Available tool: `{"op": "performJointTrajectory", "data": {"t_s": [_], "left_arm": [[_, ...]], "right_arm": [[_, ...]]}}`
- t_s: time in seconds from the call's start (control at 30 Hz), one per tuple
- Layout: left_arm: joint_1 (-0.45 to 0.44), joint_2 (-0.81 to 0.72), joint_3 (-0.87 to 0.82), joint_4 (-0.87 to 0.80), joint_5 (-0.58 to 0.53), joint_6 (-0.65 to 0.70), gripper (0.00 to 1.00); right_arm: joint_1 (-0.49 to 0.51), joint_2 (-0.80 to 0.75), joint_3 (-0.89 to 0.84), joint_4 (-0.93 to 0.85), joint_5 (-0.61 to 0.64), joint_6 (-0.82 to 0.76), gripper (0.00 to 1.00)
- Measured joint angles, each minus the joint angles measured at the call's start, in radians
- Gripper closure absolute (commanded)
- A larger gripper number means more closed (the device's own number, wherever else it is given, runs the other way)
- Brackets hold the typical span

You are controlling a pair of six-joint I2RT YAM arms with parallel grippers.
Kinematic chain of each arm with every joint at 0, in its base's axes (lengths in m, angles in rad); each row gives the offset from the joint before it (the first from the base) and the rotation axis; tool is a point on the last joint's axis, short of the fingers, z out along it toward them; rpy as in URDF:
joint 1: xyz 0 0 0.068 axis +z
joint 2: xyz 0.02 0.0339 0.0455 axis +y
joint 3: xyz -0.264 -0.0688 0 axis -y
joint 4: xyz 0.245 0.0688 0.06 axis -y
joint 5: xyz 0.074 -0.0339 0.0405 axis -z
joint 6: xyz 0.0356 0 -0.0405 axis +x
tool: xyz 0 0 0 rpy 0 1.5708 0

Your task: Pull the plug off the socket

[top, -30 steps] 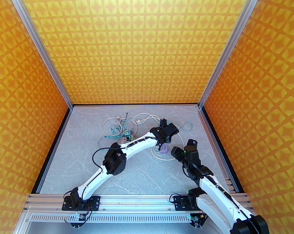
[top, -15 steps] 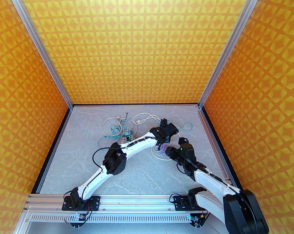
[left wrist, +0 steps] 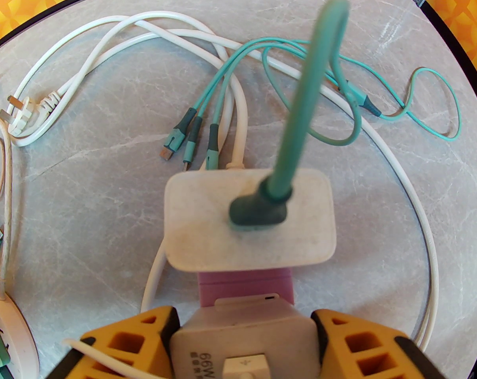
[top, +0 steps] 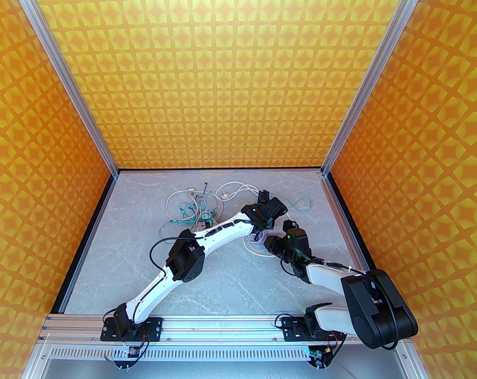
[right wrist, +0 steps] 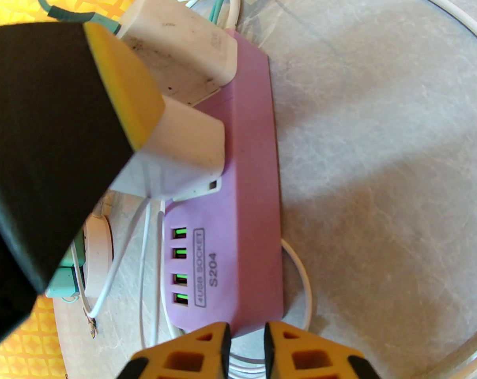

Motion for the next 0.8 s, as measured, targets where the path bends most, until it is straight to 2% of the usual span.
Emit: {"op": "performJointTrajectory", "data": {"t_s": [0.33,0.57,0.8], "left_arm": [[0.000,0.000,0.000,0.000,0.000,0.000,0.50],[0.000,0.000,0.000,0.003,-0.005,0.003,0.51],[0.003,0.000,0.000,0.004,-0.007,0.023,0.54]], "right_arm": [[0.000,-0.018,-0.003,0.044,-0.004,0.026,0.73],[-0.014,0.116,0.010,0.152,-0.034,0.043,0.75],[-0.014,0.133,0.014,0.172,-0.035,0.043,0.76]]}}
